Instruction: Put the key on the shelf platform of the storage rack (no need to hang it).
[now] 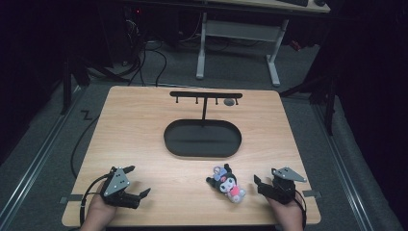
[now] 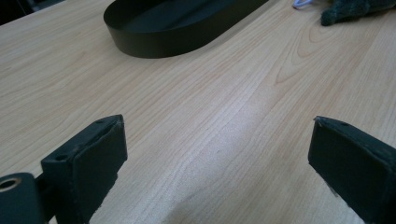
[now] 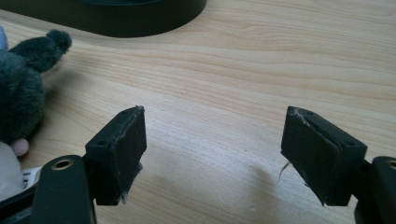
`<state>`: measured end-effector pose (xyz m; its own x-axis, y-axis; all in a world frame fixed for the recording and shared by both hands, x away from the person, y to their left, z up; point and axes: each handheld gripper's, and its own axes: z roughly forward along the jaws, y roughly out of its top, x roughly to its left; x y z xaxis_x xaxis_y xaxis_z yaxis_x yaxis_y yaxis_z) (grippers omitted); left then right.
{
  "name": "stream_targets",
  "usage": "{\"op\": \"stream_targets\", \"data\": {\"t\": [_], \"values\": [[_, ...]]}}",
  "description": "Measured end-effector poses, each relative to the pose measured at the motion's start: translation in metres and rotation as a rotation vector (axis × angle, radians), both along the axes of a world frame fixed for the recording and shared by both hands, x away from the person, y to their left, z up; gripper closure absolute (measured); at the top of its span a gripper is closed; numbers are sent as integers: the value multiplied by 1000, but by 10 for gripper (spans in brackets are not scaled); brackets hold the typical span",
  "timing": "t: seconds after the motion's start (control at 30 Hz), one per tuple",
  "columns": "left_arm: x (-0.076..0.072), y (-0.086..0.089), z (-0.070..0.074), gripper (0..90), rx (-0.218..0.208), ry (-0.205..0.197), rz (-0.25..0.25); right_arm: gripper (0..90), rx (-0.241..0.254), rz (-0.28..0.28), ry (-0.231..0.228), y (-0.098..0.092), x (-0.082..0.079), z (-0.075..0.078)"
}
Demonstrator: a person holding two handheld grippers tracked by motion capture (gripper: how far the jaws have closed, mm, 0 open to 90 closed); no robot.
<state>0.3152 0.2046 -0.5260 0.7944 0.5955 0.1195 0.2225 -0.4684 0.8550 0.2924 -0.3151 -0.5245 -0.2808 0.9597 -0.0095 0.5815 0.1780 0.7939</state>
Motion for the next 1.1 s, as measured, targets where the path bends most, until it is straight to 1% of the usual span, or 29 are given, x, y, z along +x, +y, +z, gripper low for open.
{"op": "stream_targets", "data": {"t": [0.07,0.33,0.53,0.93,1.03,1.1], "values": [[0,0,0,50,3,1,0,222,5,2,0,1,0,0],[0,1,-1,50,3,1,0,217,2,12,-25,4,1,1],[0,1,-1,50,7,4,1,217,13,17,-40,4,1,1],[0,1,-2,50,9,8,-1,219,22,17,-37,5,2,0],[0,1,-2,51,11,8,-2,217,30,10,-43,4,2,2],[0,1,-2,51,9,6,-2,216,24,9,-48,3,2,3]]}}
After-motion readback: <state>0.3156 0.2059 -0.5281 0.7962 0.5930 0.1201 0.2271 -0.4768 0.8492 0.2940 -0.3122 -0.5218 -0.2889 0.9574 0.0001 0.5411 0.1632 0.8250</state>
